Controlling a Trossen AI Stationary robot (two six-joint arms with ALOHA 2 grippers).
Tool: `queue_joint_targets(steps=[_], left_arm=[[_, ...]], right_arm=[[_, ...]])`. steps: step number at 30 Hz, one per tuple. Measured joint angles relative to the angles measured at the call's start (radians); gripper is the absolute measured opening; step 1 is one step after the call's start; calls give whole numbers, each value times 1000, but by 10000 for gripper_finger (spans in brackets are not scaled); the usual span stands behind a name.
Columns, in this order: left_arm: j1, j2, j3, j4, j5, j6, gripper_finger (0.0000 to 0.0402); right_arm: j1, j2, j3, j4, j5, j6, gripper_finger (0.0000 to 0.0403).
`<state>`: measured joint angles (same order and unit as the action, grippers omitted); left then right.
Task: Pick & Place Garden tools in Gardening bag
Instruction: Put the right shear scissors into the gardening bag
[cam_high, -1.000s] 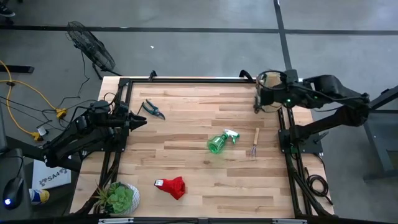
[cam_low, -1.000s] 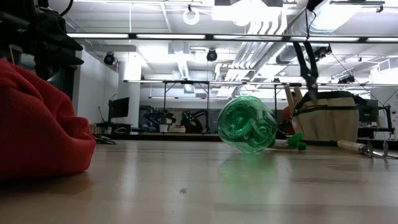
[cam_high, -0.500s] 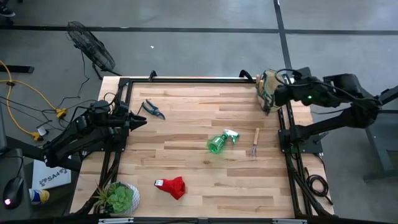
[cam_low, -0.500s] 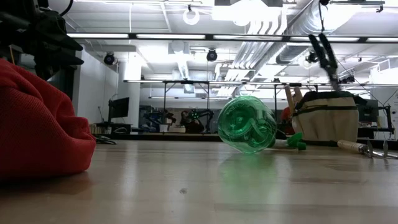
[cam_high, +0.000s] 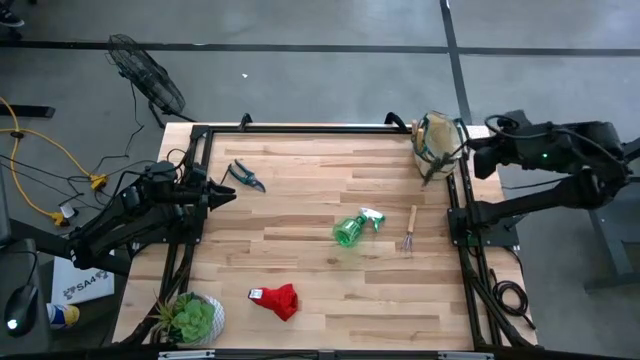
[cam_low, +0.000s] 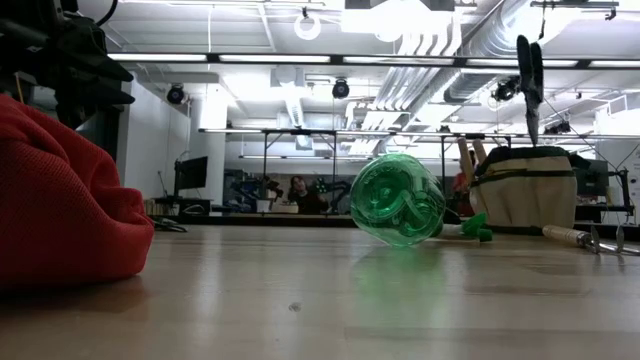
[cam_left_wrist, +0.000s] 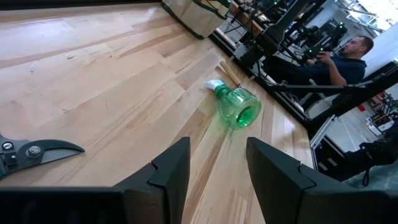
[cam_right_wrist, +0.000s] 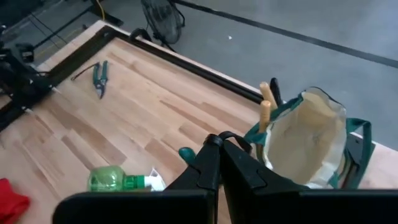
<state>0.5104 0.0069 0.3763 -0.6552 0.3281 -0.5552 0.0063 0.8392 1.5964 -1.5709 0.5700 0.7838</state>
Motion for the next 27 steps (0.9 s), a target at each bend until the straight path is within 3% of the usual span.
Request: queue_joint_targets(steps=[12, 27], left_arm=[[0, 0, 0, 0, 0, 0, 154], [0, 0, 0, 0, 0, 0, 154]], right_arm=[[-90, -131, -208, -2, 78, 7, 3], [-133, -132, -215, 7, 249, -22, 3]])
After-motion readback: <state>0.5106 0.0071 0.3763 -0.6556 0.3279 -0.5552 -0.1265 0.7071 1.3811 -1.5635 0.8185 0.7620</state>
